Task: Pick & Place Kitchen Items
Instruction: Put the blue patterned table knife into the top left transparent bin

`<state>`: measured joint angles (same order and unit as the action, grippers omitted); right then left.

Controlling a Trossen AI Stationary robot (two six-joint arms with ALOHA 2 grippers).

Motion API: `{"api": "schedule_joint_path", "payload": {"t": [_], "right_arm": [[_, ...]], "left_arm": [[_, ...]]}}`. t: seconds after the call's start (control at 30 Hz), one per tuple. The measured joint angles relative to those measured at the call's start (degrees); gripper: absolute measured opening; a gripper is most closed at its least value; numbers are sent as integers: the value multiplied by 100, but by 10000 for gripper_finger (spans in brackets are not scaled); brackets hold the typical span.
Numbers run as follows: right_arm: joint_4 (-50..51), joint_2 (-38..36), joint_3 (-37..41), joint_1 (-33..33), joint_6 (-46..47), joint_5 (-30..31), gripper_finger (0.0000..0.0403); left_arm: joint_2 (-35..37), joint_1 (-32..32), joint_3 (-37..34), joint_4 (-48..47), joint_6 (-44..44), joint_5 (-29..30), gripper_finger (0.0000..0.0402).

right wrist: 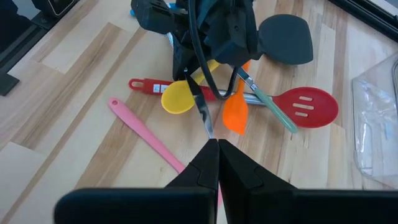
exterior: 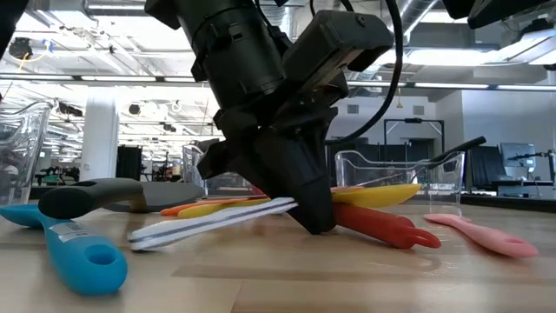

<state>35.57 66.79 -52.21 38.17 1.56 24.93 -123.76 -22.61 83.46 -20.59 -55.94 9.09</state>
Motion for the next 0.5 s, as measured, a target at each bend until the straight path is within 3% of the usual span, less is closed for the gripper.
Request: {"api": "schedule_joint_path", "payload": {"t": [0.27,0.5], "right_arm": [[0,0,4,0,0,0,0],[4,0,4,0,0,0,0]], "left_arm": [[186,-145,-22,-124,60,46,5],[841,-281,-13,-173,468,652,4]]}}
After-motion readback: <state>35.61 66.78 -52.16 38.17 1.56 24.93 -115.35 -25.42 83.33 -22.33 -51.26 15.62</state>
